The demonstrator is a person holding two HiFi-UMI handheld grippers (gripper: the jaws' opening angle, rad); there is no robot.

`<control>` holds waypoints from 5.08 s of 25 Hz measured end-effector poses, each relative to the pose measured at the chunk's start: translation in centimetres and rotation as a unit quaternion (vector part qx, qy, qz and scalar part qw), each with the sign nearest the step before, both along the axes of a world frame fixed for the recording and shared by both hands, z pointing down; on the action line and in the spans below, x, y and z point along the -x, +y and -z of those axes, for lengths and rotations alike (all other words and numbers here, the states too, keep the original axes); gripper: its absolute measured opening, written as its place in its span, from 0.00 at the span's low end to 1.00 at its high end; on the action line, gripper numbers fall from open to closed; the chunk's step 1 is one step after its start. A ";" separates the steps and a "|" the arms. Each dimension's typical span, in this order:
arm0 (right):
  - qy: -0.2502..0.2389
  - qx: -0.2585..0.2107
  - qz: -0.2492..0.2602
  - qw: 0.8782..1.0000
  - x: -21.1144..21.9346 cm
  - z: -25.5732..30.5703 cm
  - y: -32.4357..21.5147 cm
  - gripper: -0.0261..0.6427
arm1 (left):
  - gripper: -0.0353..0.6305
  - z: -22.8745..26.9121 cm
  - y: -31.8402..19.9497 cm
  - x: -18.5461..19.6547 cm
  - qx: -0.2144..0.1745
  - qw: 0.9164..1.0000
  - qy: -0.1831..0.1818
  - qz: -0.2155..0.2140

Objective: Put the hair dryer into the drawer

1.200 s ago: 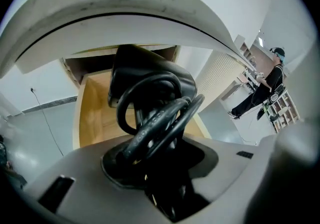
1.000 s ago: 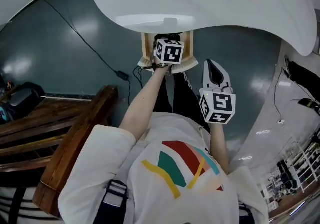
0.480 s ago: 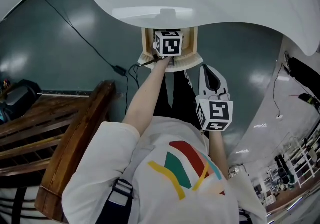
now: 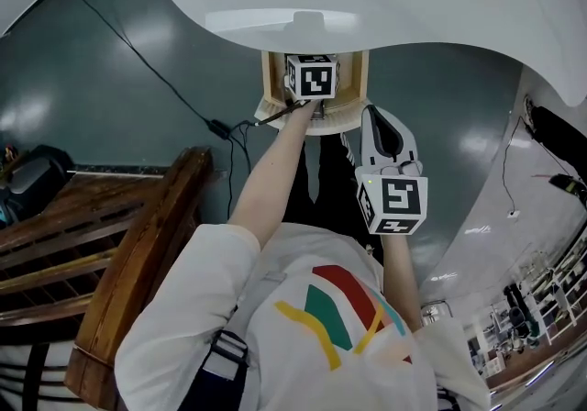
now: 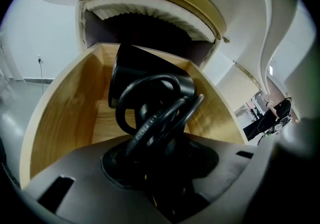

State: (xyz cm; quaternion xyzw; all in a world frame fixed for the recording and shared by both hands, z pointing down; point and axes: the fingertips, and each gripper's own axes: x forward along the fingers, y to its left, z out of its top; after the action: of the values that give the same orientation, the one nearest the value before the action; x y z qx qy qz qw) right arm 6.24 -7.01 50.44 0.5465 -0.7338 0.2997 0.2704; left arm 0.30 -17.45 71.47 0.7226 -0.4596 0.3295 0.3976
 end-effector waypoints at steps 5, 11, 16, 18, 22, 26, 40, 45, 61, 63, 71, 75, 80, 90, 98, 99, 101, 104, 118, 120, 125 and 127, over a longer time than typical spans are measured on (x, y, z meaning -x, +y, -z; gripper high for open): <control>-0.001 0.003 0.000 1.000 0.0 -0.6 0.0 0.05 | 0.31 -1.2 -0.1 -0.2 0.004 1.000 0.004 0.002; 0.000 0.010 0.001 1.000 -0.2 -1.4 0.4 0.05 | 0.31 -1.8 -0.5 -0.3 0.003 1.000 0.007 0.003; -0.003 0.011 -0.003 1.000 -0.5 -1.6 0.8 0.05 | 0.32 -2.1 -1.0 -0.3 0.004 1.000 0.013 0.016; -0.002 0.011 -0.004 1.000 -0.6 -1.7 1.0 0.05 | 0.32 -2.0 -1.0 -0.3 0.001 1.000 0.010 0.014; -0.003 0.010 -0.005 1.000 -0.5 -1.8 1.3 0.05 | 0.33 -2.1 -0.9 -0.4 0.002 1.000 0.004 0.006; -0.005 0.007 -0.002 1.000 -0.1 -1.7 1.6 0.05 | 0.36 -2.2 -0.6 -0.8 0.001 1.000 0.000 -0.006; -0.012 -0.013 0.001 1.000 0.5 -0.2 1.3 0.05 | 0.51 -1.0 0.0 -0.8 0.008 1.000 0.016 0.004; -0.015 -0.017 0.003 1.000 0.8 0.0 1.3 0.05 | 0.52 -0.2 0.0 -0.5 0.008 1.000 0.019 0.014; -0.021 -0.063 0.005 0.998 0.1 3.4 -1.3 0.05 | 0.52 4.4 -0.6 -0.9 -0.027 1.000 0.008 0.003; -0.018 -0.068 0.006 0.998 -0.1 3.9 -1.5 0.05 | 0.52 4.7 -0.2 -1.1 -0.021 1.000 0.013 0.003; -0.010 -0.089 0.014 0.996 -0.8 6.2 -2.3 0.05 | 0.52 6.3 1.4 -1.6 -0.008 1.000 0.014 0.004; -0.012 -0.101 0.017 0.995 -0.7 7.2 -2.6 0.05 | 0.52 8.3 2.7 -1.2 -0.008 1.000 0.012 0.001; -0.013 -0.121 0.022 0.992 -1.6 8.9 -3.7 0.05 | 0.52 11.9 3.8 -0.7 -0.015 1.000 0.011 0.012; -0.035 -0.166 0.021 0.985 -2.0 12.7 -6.6 0.05 | 0.51 22.5 2.7 1.0 -0.106 0.994 0.012 0.003; -0.053 -0.198 0.018 0.979 -2.0 15.9 -8.1 0.05 | 0.20 32.6 0.7 4.3 -0.234 0.971 -0.017 0.049; -0.054 -0.202 0.020 0.978 -1.8 16.1 -8.1 0.05 | 0.16 33.9 0.6 4.9 -0.251 0.966 -0.016 0.059; -0.052 -0.205 0.024 0.977 -1.5 16.3 -8.2 0.05 | 0.09 36.4 0.4 6.0 -0.285 0.955 -0.012 0.079; -0.052 -0.209 0.021 0.976 -1.2 16.7 -7.9 0.05 | 0.08 39.7 0.3 7.4 -0.329 0.940 -0.013 0.095; -0.049 -0.258 0.027 0.965 0.3 20.4 -7.2 0.05 | 0.07 45.9 1.5 7.8 -0.423 0.902 -0.015 0.089; -0.050 -0.261 0.026 0.964 0.4 20.9 -7.3 0.05 | 0.08 46.1 1.6 7.8 -0.425 0.901 -0.015 0.088; -0.047 -0.271 0.023 0.961 0.5 22.0 -7.2 0.05 | 0.08 46.0 1.8 8.3 -0.424 0.901 -0.012 0.091; -0.040 -0.276 0.023 0.960 0.5 22.1 -7.3 0.05 | 0.08 45.8 1.8 8.2 -0.422 0.902 -0.008 0.091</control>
State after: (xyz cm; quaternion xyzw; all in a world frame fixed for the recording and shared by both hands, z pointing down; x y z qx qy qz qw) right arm 5.74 -14.28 28.34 0.5705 -0.8106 0.1008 0.0858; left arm -7.92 -15.63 25.64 0.7751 -0.6226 0.0729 0.0797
